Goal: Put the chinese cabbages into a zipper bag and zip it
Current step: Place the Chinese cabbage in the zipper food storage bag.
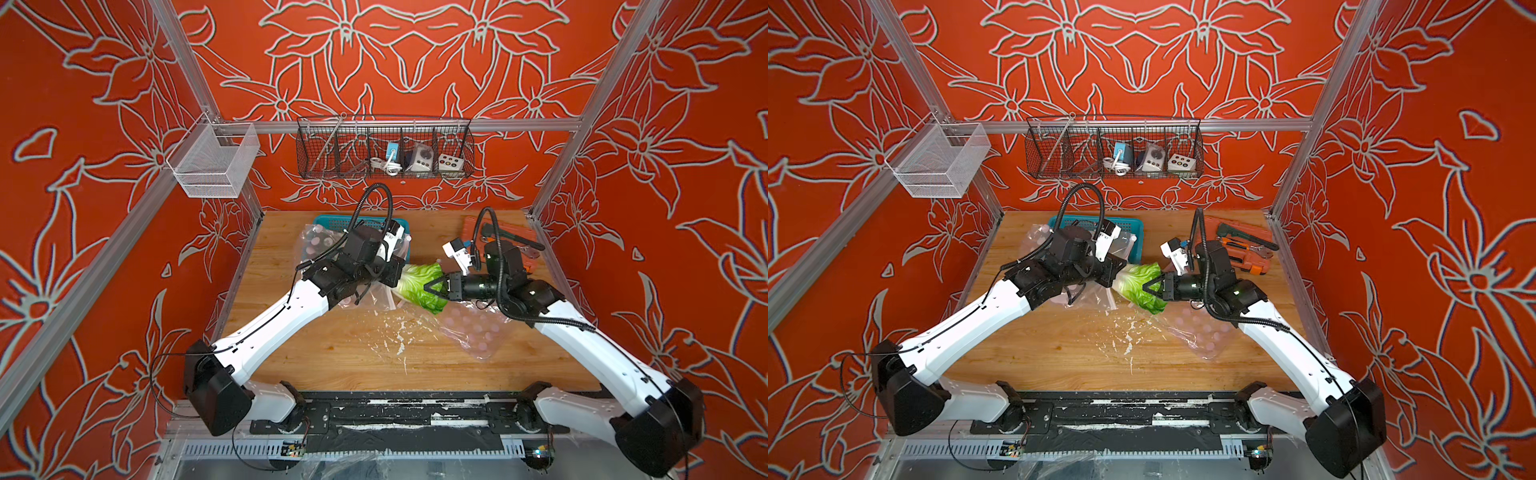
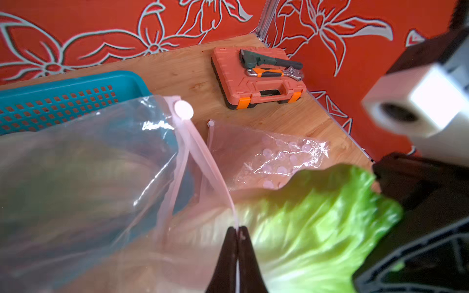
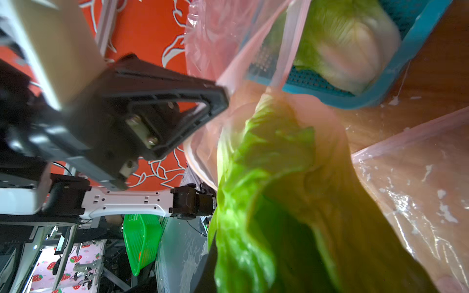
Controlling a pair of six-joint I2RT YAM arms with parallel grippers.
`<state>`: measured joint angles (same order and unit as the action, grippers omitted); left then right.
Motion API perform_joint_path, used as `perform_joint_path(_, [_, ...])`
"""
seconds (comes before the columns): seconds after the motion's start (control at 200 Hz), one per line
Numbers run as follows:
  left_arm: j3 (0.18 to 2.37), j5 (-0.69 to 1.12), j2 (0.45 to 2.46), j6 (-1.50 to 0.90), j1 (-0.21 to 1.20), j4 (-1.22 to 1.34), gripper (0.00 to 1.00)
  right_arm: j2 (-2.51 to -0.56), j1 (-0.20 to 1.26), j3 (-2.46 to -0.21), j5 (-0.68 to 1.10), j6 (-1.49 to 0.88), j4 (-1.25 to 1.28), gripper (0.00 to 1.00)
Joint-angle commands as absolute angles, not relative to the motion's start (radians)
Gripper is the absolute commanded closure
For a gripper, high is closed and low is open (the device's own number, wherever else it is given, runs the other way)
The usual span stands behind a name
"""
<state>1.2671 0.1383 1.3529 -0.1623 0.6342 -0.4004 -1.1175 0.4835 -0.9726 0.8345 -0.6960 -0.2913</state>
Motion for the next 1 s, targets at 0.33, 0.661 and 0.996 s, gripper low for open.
perform_joint_path(0.33, [1.228, 0.216, 1.273, -0.126, 0.623, -0.333, 1.00, -1.201, 0.468, -0.761, 1.046, -1.242, 0.550, 1.00])
perform_joint_path(0.661, [1.181, 0.245, 1.243, -0.170, 0.591, -0.297, 1.00, -1.190, 0.463, -0.705, 0.971, -1.252, 0.572, 1.00])
perform_joint_path(0.996, [1.143, 0.318, 1.181, -0.271, 0.574, -0.173, 1.00, -1.454, 0.468, -0.632, 0.938, -1.680, 1.282, 1.00])
